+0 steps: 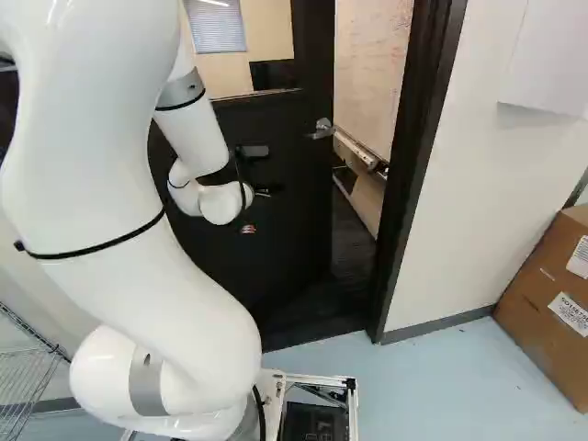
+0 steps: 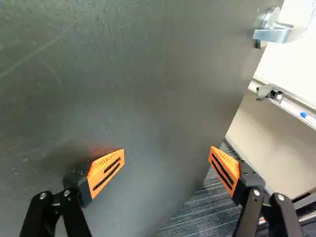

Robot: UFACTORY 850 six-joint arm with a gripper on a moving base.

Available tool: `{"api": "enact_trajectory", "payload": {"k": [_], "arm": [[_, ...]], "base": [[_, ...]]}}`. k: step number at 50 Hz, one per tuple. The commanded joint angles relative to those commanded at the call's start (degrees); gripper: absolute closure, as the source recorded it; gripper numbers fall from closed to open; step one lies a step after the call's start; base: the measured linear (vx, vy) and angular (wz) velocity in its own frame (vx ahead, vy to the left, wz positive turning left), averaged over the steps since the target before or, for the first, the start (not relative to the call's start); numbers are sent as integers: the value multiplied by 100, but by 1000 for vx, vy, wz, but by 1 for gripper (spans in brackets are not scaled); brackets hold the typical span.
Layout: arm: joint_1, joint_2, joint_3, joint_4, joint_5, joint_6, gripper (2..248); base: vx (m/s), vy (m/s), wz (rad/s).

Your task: Open the door and move inside

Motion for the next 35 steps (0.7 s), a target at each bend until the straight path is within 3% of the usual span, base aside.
{"api": "enact_trajectory", "payload": {"k": [35], "arm": [[571, -337, -374, 181, 0, 0, 3]], "base": [[0, 0, 0]]}}
